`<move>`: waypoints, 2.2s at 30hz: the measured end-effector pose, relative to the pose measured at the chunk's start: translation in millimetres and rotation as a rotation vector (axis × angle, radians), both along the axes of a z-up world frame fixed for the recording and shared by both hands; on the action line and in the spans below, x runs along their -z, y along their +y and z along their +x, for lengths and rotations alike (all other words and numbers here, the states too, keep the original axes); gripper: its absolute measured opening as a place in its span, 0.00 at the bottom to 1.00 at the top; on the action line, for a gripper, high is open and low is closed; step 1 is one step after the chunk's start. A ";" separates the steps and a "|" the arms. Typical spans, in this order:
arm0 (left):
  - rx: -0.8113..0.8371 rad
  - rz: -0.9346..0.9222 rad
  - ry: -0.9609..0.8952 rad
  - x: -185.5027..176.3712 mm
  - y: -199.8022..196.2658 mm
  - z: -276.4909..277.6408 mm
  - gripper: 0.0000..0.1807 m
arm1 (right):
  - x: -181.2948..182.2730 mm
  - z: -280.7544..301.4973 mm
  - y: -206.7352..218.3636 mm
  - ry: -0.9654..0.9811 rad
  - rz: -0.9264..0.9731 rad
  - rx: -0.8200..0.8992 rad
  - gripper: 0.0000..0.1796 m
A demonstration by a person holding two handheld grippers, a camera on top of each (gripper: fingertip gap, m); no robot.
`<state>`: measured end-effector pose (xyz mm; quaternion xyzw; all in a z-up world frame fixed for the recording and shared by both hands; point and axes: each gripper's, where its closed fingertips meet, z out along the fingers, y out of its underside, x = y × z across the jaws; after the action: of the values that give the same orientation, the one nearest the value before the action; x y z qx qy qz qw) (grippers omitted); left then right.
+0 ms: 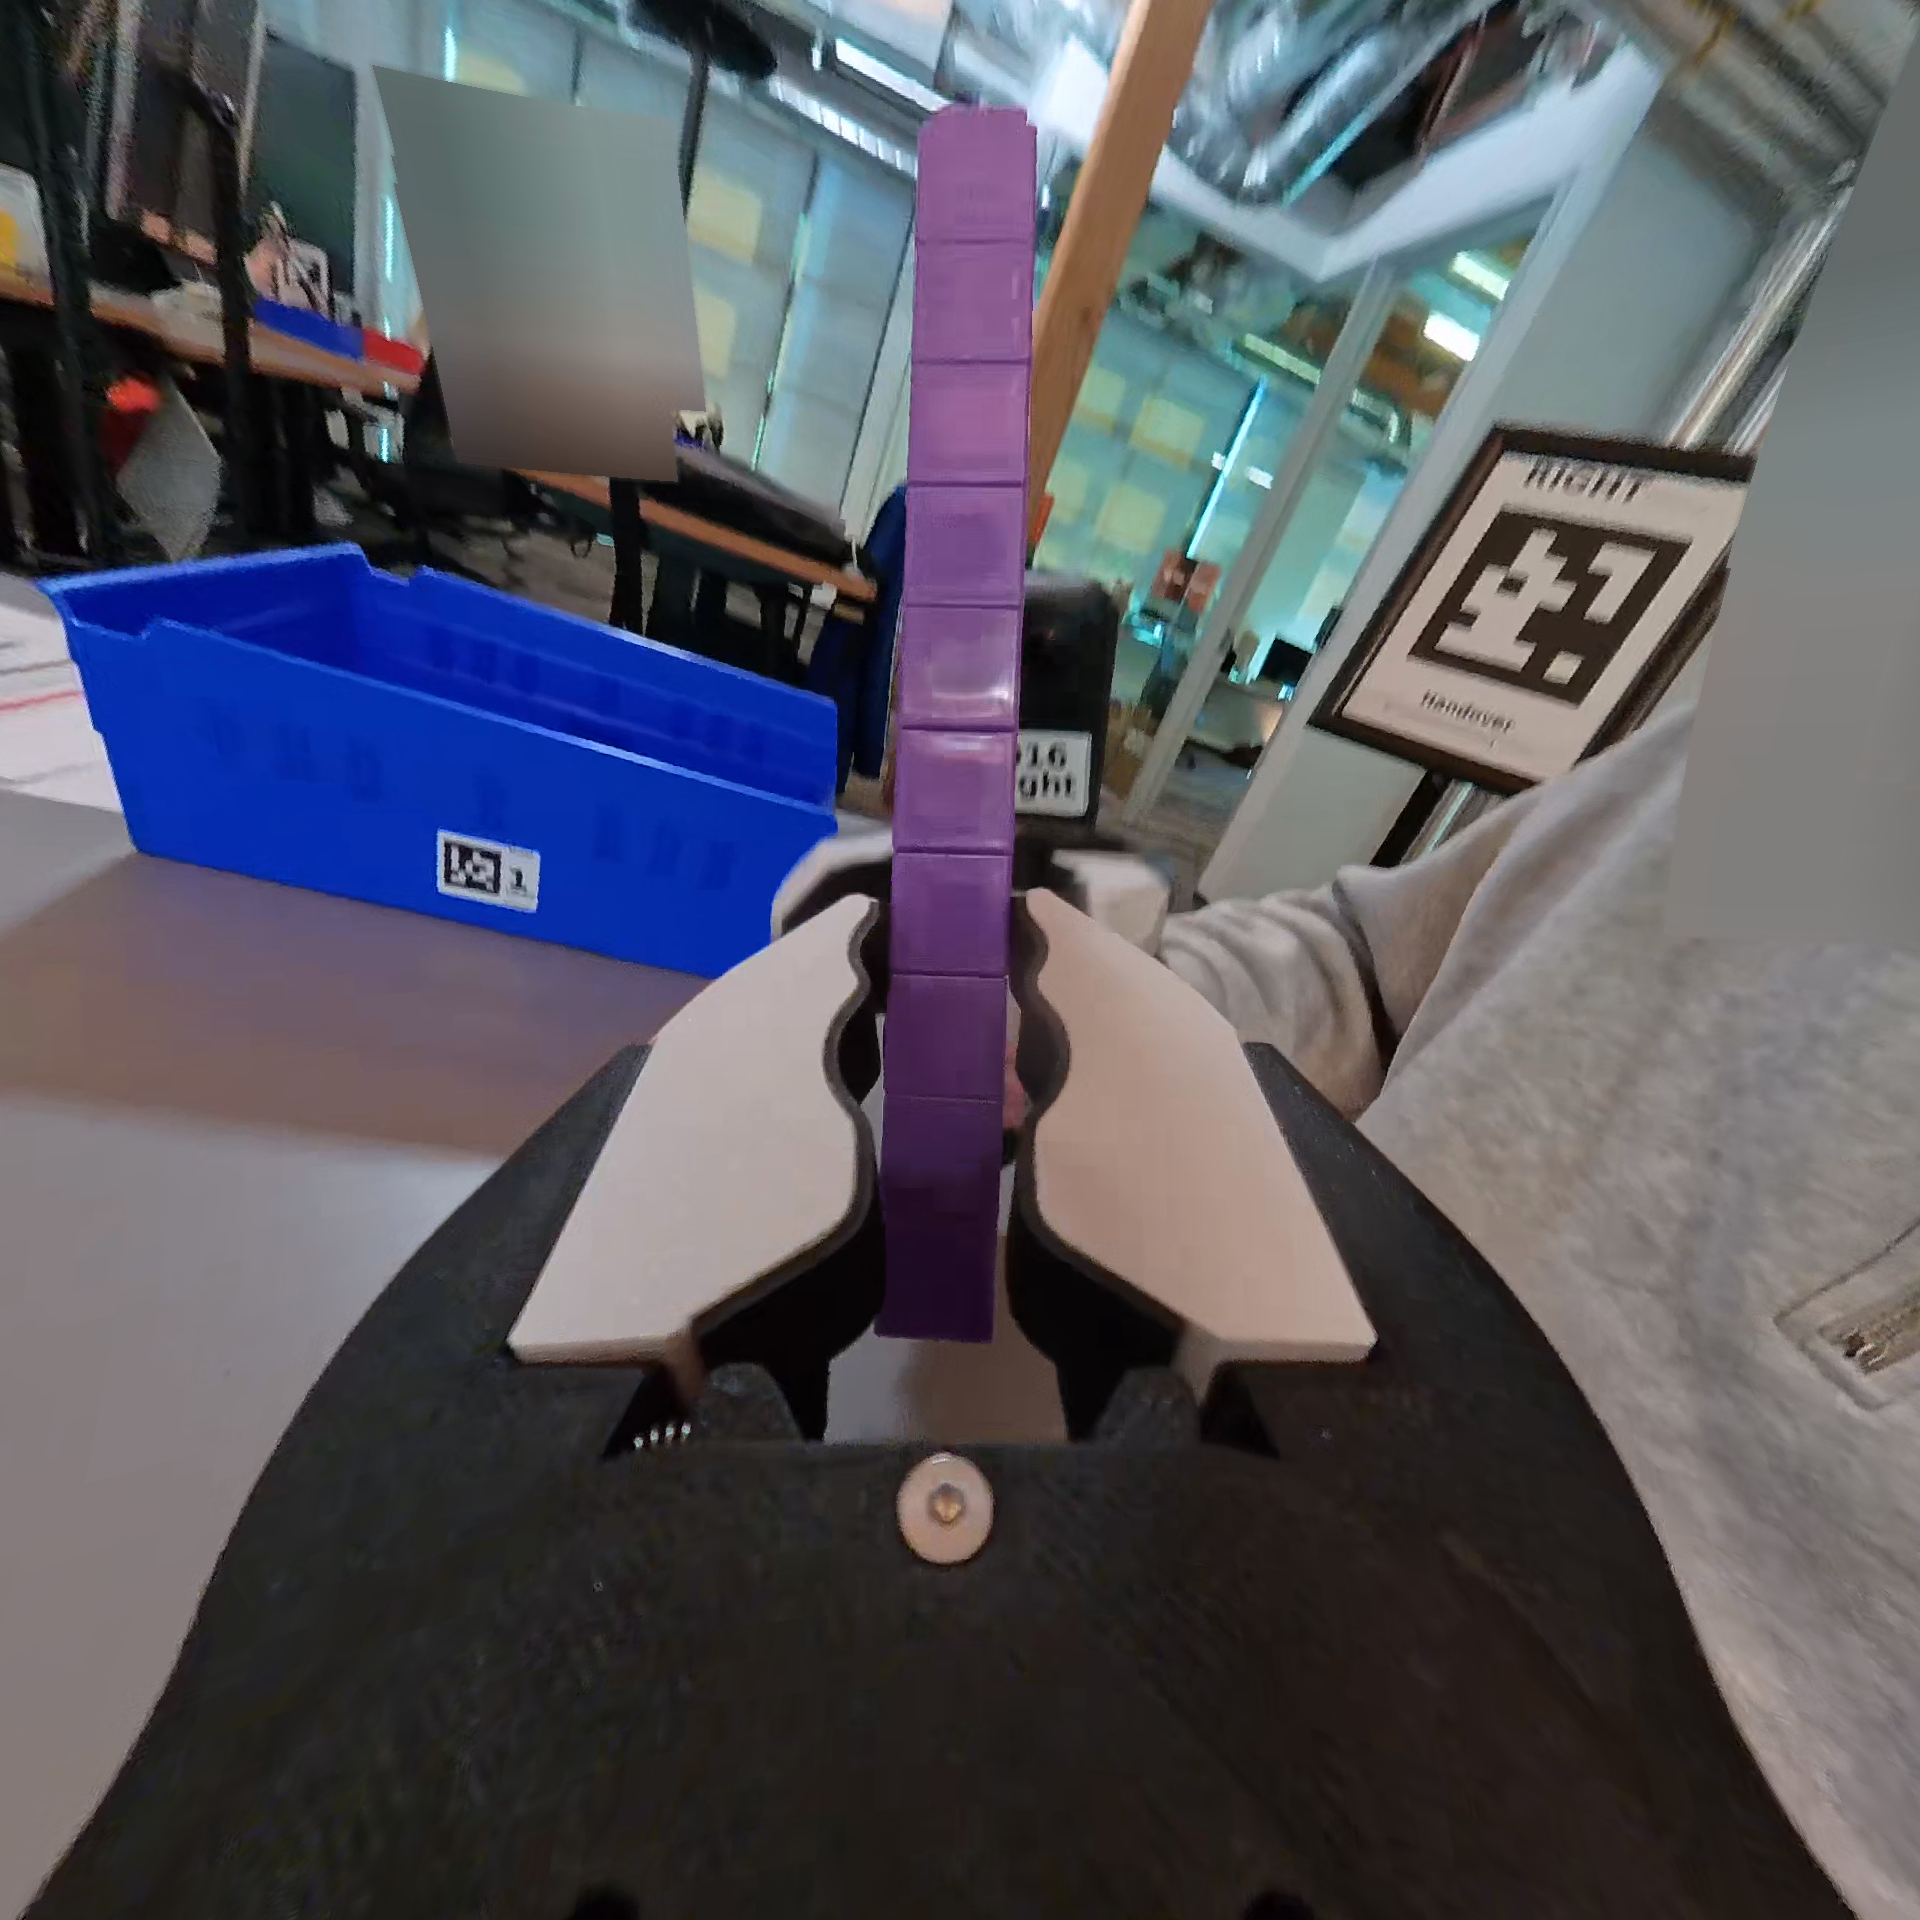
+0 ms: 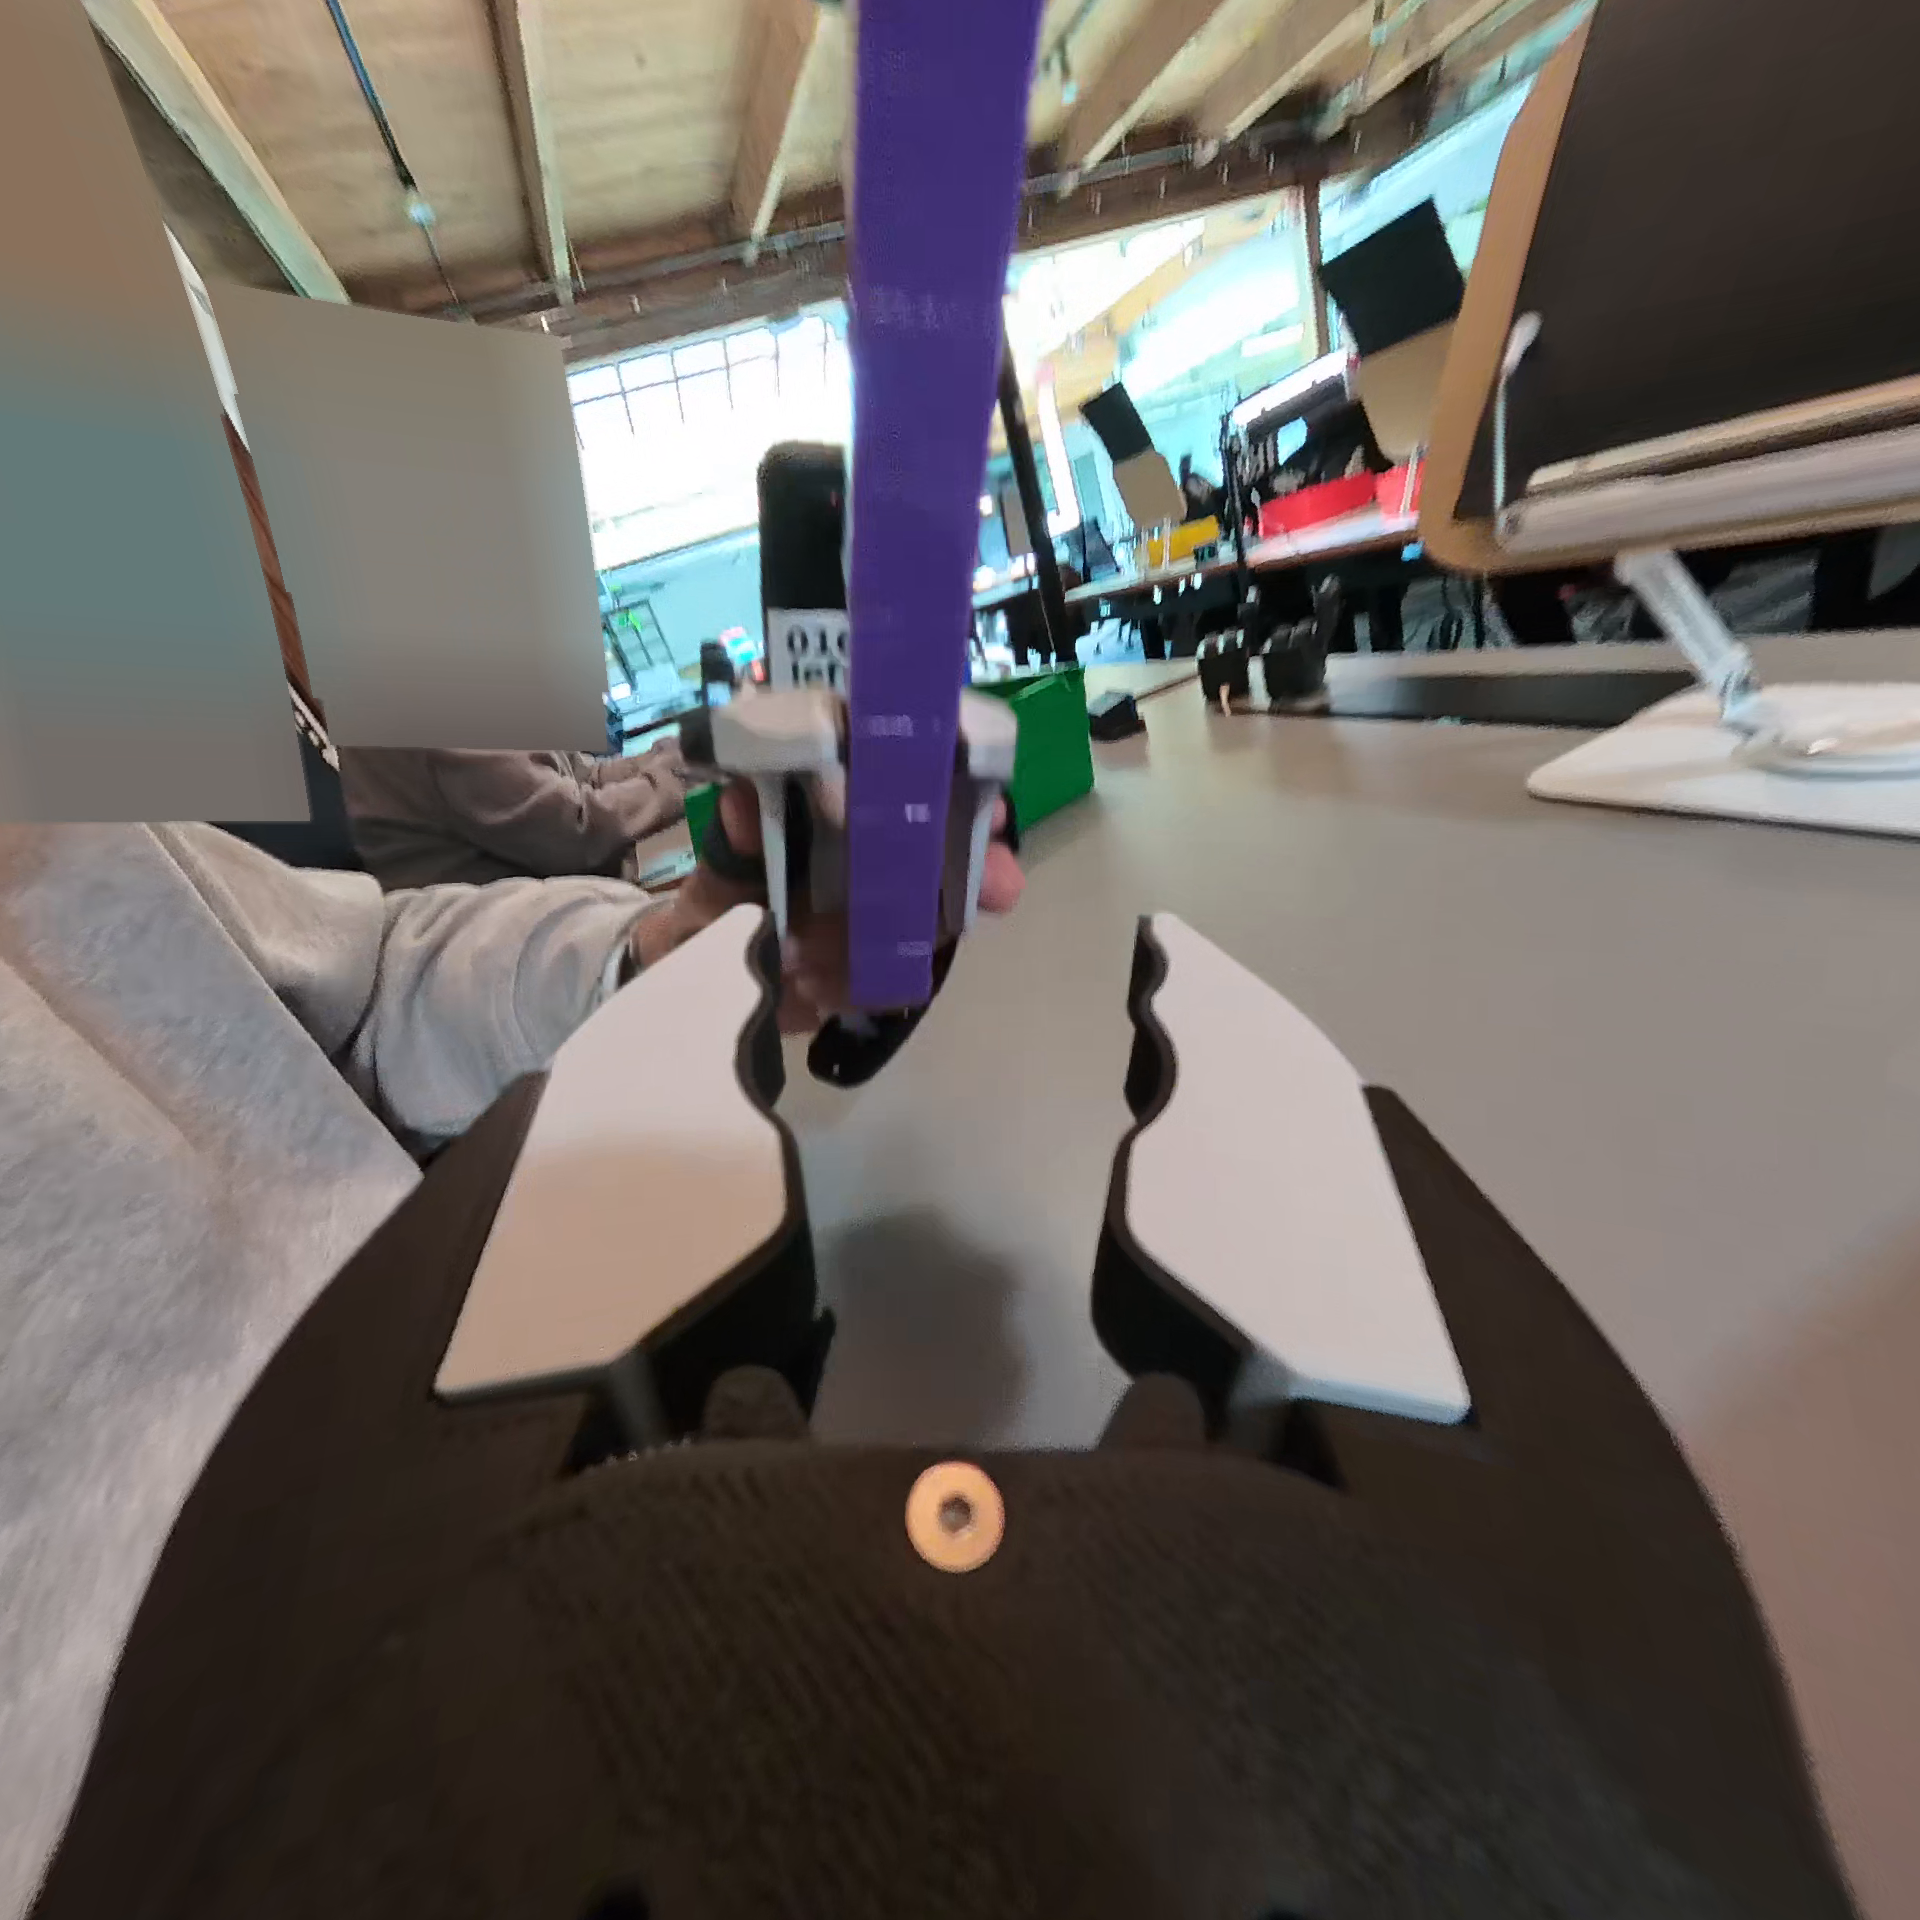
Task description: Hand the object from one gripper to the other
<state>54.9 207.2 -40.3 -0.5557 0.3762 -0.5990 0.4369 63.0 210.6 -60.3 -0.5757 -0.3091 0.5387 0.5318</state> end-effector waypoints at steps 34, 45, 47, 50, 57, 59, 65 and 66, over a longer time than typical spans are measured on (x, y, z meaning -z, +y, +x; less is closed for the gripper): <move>-0.167 -0.101 -0.119 -0.3 14.2 4.4 0.32 | 49.6 -4.0 1.2 -0.463 0.021 0.056 0.12; -0.252 -0.167 0.122 43.1 15.6 19.1 0.24 | 82.4 15.5 18.7 -0.769 -0.021 0.208 0.12; -0.296 -0.250 0.070 44.1 20.5 14.9 0.23 | 86.3 15.2 19.7 -0.816 -0.009 0.242 0.12; -0.318 -0.373 0.001 47.4 26.9 7.9 0.21 | 89.7 13.8 19.6 -0.865 0.006 0.277 0.12; -0.375 -0.484 -0.084 52.3 46.6 -13.3 0.13 | 88.5 1.0 11.8 -0.972 0.212 0.317 0.13; -0.367 -0.481 -0.109 47.9 48.7 -16.7 0.12 | 82.6 -2.6 10.5 -0.981 0.312 0.325 0.15; -0.340 -0.451 -0.258 22.5 53.2 -31.8 0.12 | 59.3 -6.6 12.8 -0.853 0.466 0.353 0.34; -0.326 -0.476 -0.309 17.9 54.4 -35.6 0.12 | 52.0 -7.6 12.5 -0.799 0.474 0.355 0.38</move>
<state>19.3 261.6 -58.2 -0.5978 0.0611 -0.6695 0.4368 55.4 223.2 -112.4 -0.6442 -0.4997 0.0920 0.5717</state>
